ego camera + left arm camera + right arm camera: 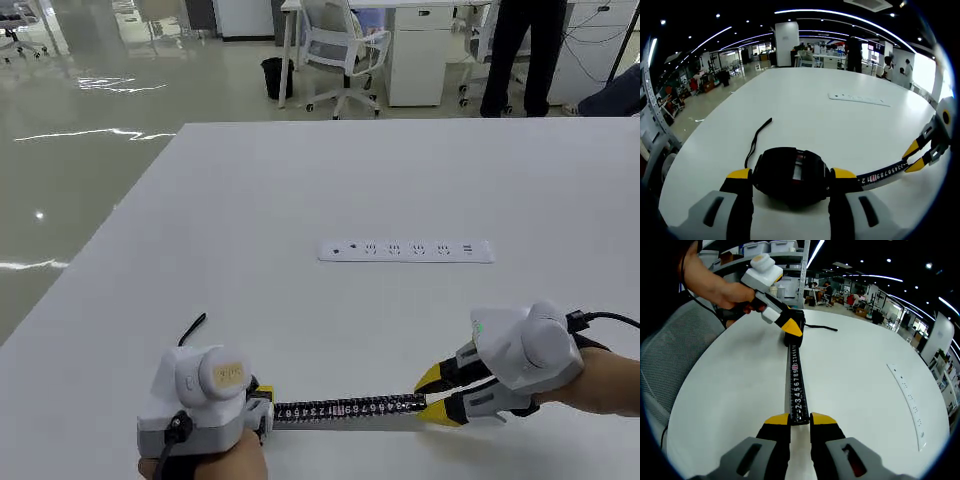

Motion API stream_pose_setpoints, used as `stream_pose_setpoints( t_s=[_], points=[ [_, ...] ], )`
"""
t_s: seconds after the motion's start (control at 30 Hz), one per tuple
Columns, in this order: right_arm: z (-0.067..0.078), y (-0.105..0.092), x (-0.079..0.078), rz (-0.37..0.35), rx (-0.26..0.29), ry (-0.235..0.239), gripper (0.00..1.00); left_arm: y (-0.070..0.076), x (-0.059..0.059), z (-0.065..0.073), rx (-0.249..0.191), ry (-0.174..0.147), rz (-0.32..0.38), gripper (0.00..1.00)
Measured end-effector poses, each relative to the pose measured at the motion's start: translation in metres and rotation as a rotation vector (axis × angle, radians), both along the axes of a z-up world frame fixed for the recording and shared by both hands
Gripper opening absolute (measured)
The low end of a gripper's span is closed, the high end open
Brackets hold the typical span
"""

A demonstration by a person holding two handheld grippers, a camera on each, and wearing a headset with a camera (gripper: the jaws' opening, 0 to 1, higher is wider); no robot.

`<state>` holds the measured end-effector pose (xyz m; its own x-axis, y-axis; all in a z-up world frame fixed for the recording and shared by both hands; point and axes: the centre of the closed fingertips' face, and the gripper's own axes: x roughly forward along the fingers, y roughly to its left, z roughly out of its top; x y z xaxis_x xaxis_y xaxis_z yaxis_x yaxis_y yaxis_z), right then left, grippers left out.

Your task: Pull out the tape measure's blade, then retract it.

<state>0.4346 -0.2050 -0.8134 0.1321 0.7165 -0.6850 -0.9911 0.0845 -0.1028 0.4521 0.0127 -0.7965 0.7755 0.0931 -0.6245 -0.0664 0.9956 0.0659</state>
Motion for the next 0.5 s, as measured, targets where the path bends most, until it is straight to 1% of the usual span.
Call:
stream_pose_setpoints(
  t_s=[0.5],
  points=[
    [0.0002,0.002,-0.0002,0.0,-0.007,-0.003,0.14,0.0,-0.0003,-0.0003,0.001,0.0,0.001,0.56]
  ],
)
